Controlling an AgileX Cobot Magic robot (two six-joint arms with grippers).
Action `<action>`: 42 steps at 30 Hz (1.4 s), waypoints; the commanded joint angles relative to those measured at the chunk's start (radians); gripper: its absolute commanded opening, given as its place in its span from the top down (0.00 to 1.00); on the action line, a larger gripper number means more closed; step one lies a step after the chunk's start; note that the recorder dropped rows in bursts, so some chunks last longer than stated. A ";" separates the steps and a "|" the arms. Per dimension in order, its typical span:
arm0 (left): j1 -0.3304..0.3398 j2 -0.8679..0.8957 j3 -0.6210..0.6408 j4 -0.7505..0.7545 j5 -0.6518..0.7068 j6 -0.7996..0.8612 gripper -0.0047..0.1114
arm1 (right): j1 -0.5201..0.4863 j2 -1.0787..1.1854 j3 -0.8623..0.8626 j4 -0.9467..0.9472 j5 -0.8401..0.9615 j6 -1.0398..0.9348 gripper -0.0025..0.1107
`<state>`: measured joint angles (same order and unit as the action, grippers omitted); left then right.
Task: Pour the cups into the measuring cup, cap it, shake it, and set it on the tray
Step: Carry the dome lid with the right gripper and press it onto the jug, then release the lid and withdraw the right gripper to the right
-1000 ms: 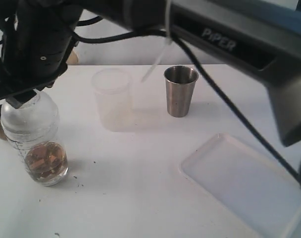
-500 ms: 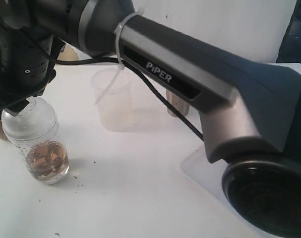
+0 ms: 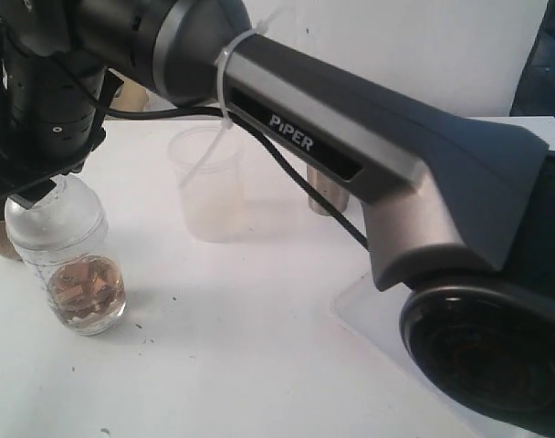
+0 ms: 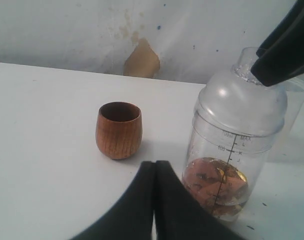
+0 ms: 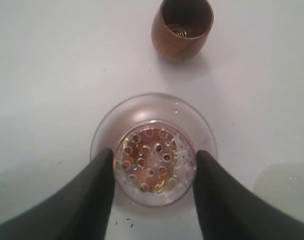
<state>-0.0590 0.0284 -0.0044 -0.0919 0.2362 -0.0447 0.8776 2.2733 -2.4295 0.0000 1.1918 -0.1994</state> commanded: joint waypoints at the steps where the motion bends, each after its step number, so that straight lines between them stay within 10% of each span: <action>1: -0.004 -0.004 0.004 0.007 -0.001 0.001 0.96 | -0.012 0.022 0.008 0.000 0.029 0.017 0.95; 11: -0.004 -0.004 0.004 0.007 -0.001 0.001 0.96 | -0.012 0.020 0.008 0.000 0.029 0.050 0.23; 22: -0.004 -0.004 0.004 0.007 -0.001 0.001 0.96 | -0.012 -0.020 0.008 0.000 0.001 0.093 0.17; 27: -0.004 -0.004 0.004 0.007 -0.001 0.001 0.96 | -0.012 -0.100 0.008 0.000 -0.035 0.117 0.27; 34: -0.004 -0.004 0.004 0.007 -0.001 0.001 0.96 | -0.060 -0.182 0.010 -0.012 -0.024 0.179 0.97; 42: -0.004 -0.004 0.004 0.007 -0.001 0.001 0.96 | -0.162 -0.189 0.012 -0.012 0.029 0.262 0.98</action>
<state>-0.0590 0.0284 -0.0044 -0.0919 0.2362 -0.0447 0.7458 2.0928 -2.4212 0.0000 1.2093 0.0228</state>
